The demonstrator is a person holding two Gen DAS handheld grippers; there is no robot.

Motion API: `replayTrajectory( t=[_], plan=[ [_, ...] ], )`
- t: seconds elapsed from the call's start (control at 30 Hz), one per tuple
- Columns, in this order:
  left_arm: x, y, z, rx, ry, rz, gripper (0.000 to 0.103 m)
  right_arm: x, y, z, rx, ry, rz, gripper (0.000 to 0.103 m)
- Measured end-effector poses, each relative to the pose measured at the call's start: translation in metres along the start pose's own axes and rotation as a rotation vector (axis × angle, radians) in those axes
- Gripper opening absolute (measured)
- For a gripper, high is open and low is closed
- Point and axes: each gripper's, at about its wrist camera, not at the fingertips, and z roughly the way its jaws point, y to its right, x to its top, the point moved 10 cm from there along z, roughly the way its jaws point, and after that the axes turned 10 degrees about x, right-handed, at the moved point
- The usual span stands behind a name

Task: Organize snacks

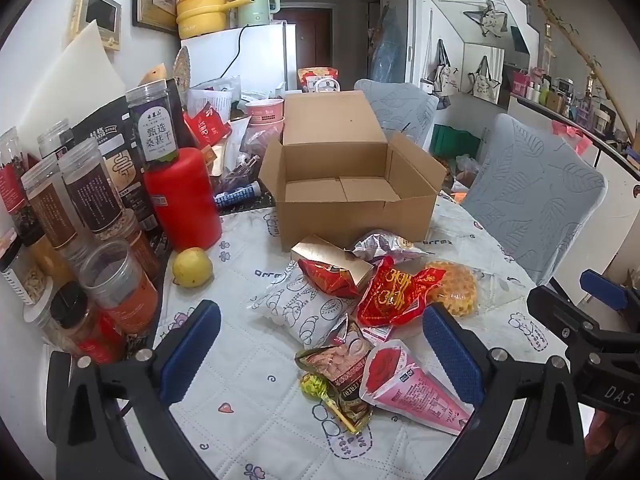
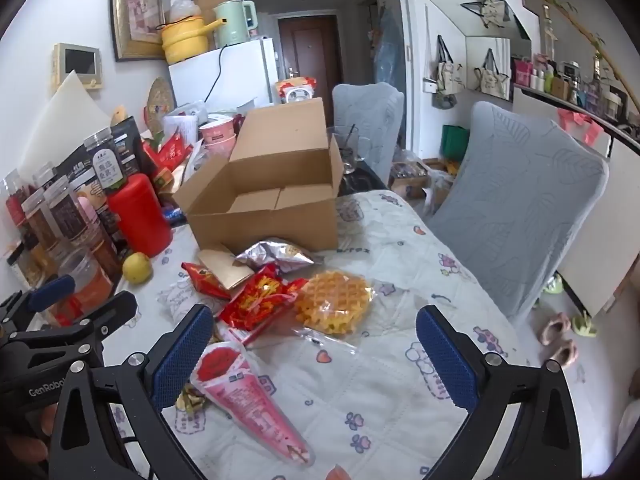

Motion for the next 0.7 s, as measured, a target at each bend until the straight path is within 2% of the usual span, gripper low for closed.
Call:
replayTrajectory(
  t=[0.7],
  plan=[
    [-0.0011, -0.0005, 0.0014, -0.014, -0.011, -0.014, 0.103, 0.0016, 0.0011, 0.0005, -0.006, 0.001, -0.002, 0.103]
  ],
)
